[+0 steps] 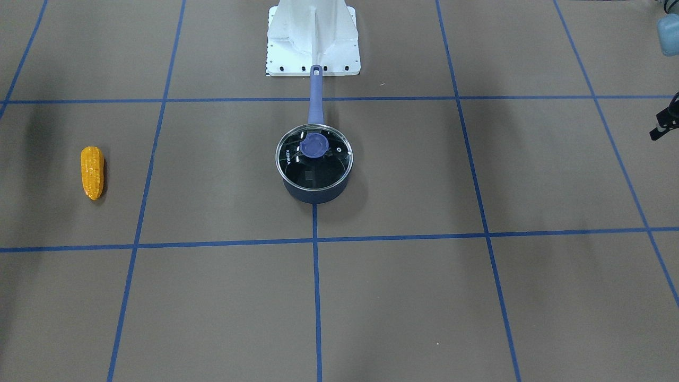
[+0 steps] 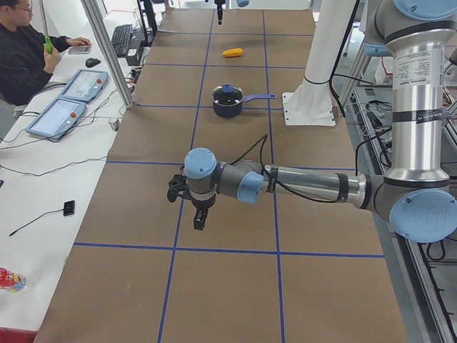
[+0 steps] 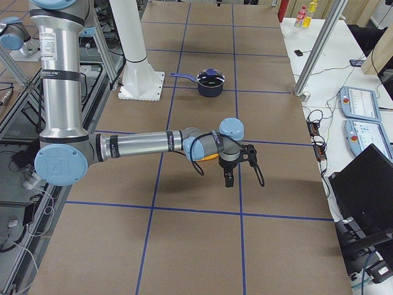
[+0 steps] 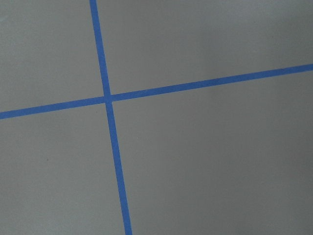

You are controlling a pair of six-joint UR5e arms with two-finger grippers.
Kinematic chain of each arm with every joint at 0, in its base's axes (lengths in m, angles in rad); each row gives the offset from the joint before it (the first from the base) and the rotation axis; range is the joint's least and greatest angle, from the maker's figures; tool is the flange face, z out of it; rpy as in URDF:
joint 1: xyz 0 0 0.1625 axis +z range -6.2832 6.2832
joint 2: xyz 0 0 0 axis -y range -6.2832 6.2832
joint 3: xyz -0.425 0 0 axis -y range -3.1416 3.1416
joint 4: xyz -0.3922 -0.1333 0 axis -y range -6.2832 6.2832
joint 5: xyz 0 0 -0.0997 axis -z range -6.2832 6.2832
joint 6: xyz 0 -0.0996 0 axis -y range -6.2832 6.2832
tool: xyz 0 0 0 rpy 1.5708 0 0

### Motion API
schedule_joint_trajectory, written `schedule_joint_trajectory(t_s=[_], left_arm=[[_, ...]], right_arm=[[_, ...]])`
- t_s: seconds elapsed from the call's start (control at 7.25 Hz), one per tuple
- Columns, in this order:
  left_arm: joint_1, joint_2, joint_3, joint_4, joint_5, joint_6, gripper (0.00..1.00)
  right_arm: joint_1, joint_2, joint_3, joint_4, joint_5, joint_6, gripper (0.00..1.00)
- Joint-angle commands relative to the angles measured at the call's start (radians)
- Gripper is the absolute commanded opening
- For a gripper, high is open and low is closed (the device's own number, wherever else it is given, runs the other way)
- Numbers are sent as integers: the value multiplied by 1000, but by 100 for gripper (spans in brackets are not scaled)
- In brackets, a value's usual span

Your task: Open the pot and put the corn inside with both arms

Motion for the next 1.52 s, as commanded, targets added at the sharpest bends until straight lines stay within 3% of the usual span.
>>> schedule_joint_trajectory(t_s=[0.0,0.28,0.69,0.97,1.38], left_arm=[[0,0,-5,0,0,-4,98],[3,-18,-12,3,0,-11,99],[73,-168,-3,17,-49,-195,98],[136,-260,1,18,-48,-299,98],[248,-515,-6,192,-17,-476,98]], right_arm=[[1,9,6,-1,-1,-15,100],[-11,14,4,1,1,-6,100],[-162,32,78,4,-8,-2,100],[-163,92,98,6,-8,15,100],[-225,75,101,4,2,14,99]])
